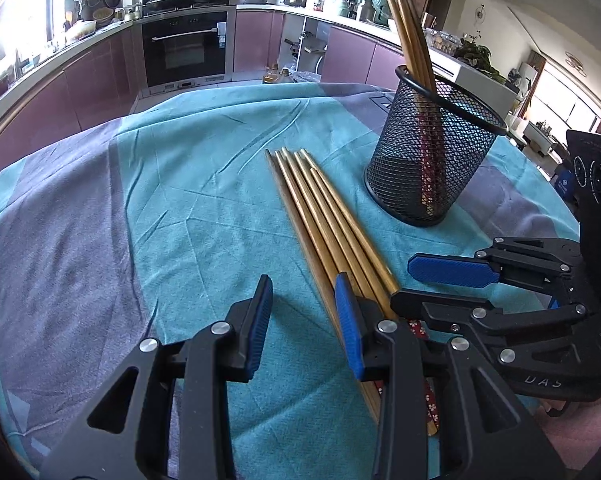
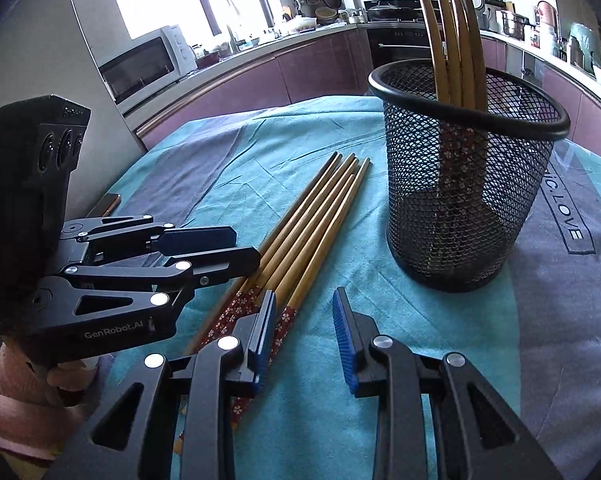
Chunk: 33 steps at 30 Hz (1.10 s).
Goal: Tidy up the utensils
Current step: 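Move the right gripper back over the remaining chopsticks, then grasp a chopstick from the row with the right gripper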
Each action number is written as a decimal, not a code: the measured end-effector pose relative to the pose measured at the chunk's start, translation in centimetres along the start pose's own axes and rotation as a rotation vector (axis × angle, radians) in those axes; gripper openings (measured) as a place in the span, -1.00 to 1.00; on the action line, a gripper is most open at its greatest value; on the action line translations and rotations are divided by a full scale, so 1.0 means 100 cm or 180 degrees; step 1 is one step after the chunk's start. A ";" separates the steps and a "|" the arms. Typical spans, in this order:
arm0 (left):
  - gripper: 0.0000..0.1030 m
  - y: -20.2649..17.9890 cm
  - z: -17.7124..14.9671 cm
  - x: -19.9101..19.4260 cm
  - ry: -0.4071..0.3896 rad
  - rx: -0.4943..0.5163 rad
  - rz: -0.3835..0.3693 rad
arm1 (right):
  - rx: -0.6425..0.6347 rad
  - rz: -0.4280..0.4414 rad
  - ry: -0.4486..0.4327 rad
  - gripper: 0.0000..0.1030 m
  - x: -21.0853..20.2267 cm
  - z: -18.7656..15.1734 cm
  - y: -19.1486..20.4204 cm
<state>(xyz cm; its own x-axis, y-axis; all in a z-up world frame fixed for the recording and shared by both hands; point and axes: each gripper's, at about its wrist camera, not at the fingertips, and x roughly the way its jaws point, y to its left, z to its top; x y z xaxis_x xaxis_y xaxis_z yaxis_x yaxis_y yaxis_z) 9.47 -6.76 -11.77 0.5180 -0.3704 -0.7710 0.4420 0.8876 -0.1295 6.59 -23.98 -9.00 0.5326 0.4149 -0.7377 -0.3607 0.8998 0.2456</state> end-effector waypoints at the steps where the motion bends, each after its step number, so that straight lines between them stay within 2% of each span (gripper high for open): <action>1: -0.36 0.000 0.000 0.000 0.0000 0.0003 0.0011 | 0.0001 -0.0010 0.0004 -0.50 0.001 0.000 0.000; 12: -0.38 -0.003 -0.001 0.000 0.0016 0.0109 0.0150 | -0.0033 -0.0144 0.0050 -0.53 0.001 0.002 0.000; 23: -0.48 0.000 0.013 0.010 0.0097 0.0096 0.0118 | -0.0046 -0.0336 0.0043 -0.53 0.017 0.016 0.004; 26: -0.55 0.002 0.017 0.013 0.0112 0.0086 0.0095 | 0.0010 -0.0357 0.0031 -0.60 0.018 0.018 0.002; 29: -0.69 0.003 0.018 0.015 0.0137 0.0058 0.0041 | 0.0092 -0.0318 0.0022 -0.81 0.017 0.017 -0.003; 33: -0.81 0.000 0.018 0.015 0.0112 0.0051 0.0045 | 0.0231 -0.0275 -0.0021 -0.85 0.011 0.014 -0.010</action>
<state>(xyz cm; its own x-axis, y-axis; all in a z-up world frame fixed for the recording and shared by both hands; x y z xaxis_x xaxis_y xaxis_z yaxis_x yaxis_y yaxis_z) 11.51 -7.79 -11.79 0.4983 -0.3476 -0.7943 0.4466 0.8881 -0.1086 8.60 -24.22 -9.16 0.5644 0.3360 -0.7540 -0.2569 0.9396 0.2263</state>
